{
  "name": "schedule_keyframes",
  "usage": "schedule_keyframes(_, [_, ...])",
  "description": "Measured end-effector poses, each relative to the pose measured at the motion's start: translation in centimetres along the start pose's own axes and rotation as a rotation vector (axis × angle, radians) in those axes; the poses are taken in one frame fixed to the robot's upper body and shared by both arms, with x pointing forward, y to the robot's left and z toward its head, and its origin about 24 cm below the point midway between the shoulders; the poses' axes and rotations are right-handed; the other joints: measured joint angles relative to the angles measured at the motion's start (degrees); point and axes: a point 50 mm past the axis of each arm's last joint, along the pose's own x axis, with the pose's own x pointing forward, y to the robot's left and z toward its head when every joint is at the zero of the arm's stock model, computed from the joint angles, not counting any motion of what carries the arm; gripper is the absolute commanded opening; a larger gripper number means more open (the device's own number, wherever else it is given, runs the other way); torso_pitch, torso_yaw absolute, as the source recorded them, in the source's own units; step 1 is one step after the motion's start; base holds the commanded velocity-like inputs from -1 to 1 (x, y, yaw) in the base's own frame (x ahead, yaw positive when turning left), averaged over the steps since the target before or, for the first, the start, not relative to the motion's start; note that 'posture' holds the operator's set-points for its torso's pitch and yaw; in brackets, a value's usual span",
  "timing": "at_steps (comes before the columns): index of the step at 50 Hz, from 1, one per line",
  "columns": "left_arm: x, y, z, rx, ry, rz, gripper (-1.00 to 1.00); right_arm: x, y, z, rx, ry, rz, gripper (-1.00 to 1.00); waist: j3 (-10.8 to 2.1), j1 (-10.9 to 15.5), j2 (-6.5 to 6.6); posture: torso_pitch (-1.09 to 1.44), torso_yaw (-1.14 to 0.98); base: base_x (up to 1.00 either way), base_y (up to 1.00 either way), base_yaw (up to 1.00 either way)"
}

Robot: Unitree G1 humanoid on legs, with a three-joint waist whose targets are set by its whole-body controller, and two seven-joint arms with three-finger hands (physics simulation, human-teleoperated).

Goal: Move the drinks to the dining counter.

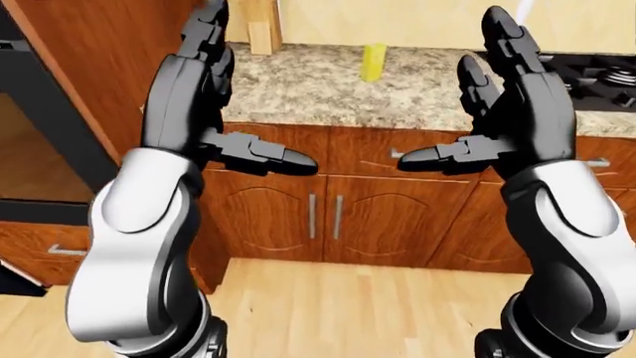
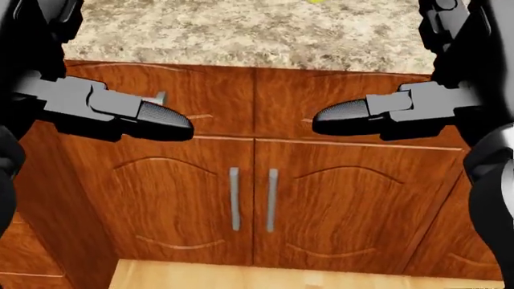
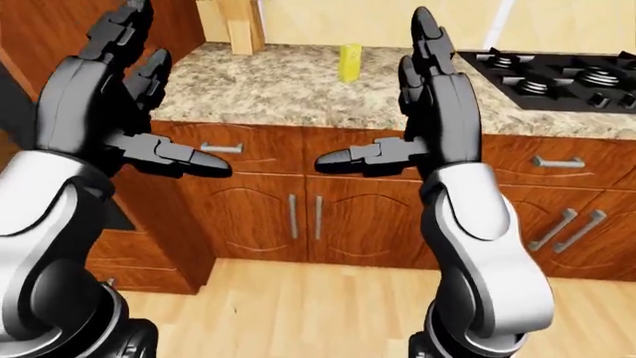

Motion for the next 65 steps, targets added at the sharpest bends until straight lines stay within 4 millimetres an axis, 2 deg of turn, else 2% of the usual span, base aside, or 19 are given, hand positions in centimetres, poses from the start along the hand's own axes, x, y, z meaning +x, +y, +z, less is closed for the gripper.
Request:
schedule_keyframes(1, [0.0, -0.3, -0.3, 0.000, 0.015, -0.017, 1.00, -0.1, -0.2, -0.4, 0.008, 0.016, -0.011, 1.00, 1.11, -0.14, -0.56, 0.00, 0.00, 0.19, -0.13, 0.00])
schedule_keyframes(2, [0.1, -0.6, -0.3, 0.001, 0.019, -0.037, 1.00, -0.2, -0.5, -0.6, 0.025, 0.028, -0.025, 1.00, 1.03, -0.53, -1.60, 0.00, 0.00, 0.00, 0.00, -0.48])
schedule_keyframes(5, [0.0, -0.3, -0.1, 0.002, 0.015, -0.030, 1.00, 0.1, -0.1, -0.3, 0.037, 0.029, -0.003, 1.00, -0.59, -1.12, -1.63, 0.00, 0.00, 0.00, 0.00, -0.93])
schedule_keyframes(9, [-0.2, -0.1, 0.2, 0.003, -0.006, -0.008, 1.00, -0.2, 0.2, 0.1, 0.033, 0.000, 0.022, 1.00, 0.24, -1.18, 2.80, 0.00, 0.00, 0.00, 0.00, -0.97])
schedule_keyframes(11, [-0.1, -0.2, 0.2, 0.004, -0.007, -0.016, 1.00, -0.1, 0.1, 0.1, 0.034, -0.001, 0.014, 1.00, 0.64, 0.04, 6.66, 0.00, 0.00, 0.00, 0.00, -0.82])
schedule_keyframes(13, [-0.1, -0.1, -0.4, 0.003, 0.022, -0.016, 1.00, -0.2, 0.3, -0.5, 0.043, 0.027, 0.017, 1.00, 2.26, 0.90, 6.11, 0.00, 0.00, 0.00, 0.00, -0.78])
schedule_keyframes(17, [0.1, -0.4, -0.5, -0.001, 0.039, -0.032, 1.00, -0.1, 0.0, -0.8, 0.023, 0.054, 0.003, 1.00, -0.21, -0.21, 6.19, 0.00, 0.00, 0.00, -0.06, -0.17])
schedule_keyframes(20, [-0.3, -0.3, 0.5, 0.007, -0.026, -0.031, 1.00, -0.3, 0.1, 0.6, 0.007, -0.029, -0.007, 1.00, 0.20, -0.35, 3.73, 0.00, 0.00, 0.04, 0.00, 0.00])
schedule_keyframes(25, [-0.2, 0.3, -0.3, 0.003, 0.023, 0.008, 1.00, -0.2, 1.2, 0.0, 0.003, -0.003, 0.058, 1.00, 0.39, -0.12, -0.55, 0.00, 0.00, 0.41, 0.00, 0.00])
schedule_keyframes(28, [-0.3, 0.4, 0.3, 0.007, -0.007, 0.014, 1.00, -0.3, 1.1, 0.3, 0.002, -0.019, 0.058, 1.00, -0.40, 0.06, -3.12, 0.00, 0.00, 0.46, 0.01, 0.00])
schedule_keyframes(33, [-0.2, -0.6, 0.0, 0.004, 0.001, -0.047, 1.00, -0.3, 0.3, -0.1, -0.004, 0.001, 0.009, 1.00, -1.14, -0.88, -1.84, 0.00, 0.00, 0.45, 0.00, 0.00])
schedule_keyframes(41, [-0.1, -0.3, 0.5, 0.009, -0.021, -0.033, 1.00, -0.2, 0.4, 0.3, -0.001, -0.020, 0.013, 1.00, -0.58, -2.03, 3.84, 0.00, 0.00, 0.45, 0.01, 0.00])
schedule_keyframes(43, [-0.2, 0.0, 0.0, 0.005, 0.009, -0.014, 1.00, -0.1, 0.9, -0.2, 0.008, 0.004, 0.038, 1.00, 1.05, -1.22, 3.87, 0.00, 0.00, 0.07, 0.11, 0.32])
schedule_keyframes(45, [0.1, 0.0, -0.3, 0.002, 0.033, -0.015, 1.00, -0.2, 0.8, -0.2, 0.012, 0.006, 0.042, 1.00, 0.43, -0.55, 5.06, 0.00, 0.00, 0.00, 0.00, 1.00])
schedule_keyframes(49, [-0.1, -0.1, 0.3, 0.006, 0.004, -0.021, 1.00, -0.2, 0.6, 0.3, 0.016, -0.017, 0.027, 1.00, -0.65, -0.27, 3.07, 0.00, 0.00, 0.00, 0.00, 1.00])
schedule_keyframes(52, [-0.3, 0.2, 0.7, 0.009, -0.020, -0.004, 1.00, -0.3, 0.8, 0.5, 0.018, -0.034, 0.038, 1.00, 0.03, -0.38, 0.14, 0.00, 0.00, 0.00, 0.00, 1.00])
schedule_keyframes(54, [-0.2, 0.3, 0.7, 0.007, -0.020, 0.002, 1.00, -0.2, 0.9, 0.6, 0.013, -0.036, 0.044, 1.00, -0.09, -1.04, -2.80, 0.00, 0.00, 0.00, 0.38, 0.46])
schedule_keyframes(56, [-0.3, 0.2, 0.1, 0.001, 0.011, 0.003, 1.00, 0.0, 1.0, 0.0, 0.013, 0.002, 0.050, 1.00, 0.57, -1.48, -3.67, 0.00, 0.00, 0.00, 0.32, 0.00])
schedule_keyframes(65, [-0.4, -0.1, 0.6, 0.005, -0.015, -0.030, 1.00, -0.2, 0.3, 0.4, 0.004, -0.020, 0.003, 1.00, 1.78, -2.64, 0.80, 0.00, 0.00, 0.00, 0.00, 0.00])
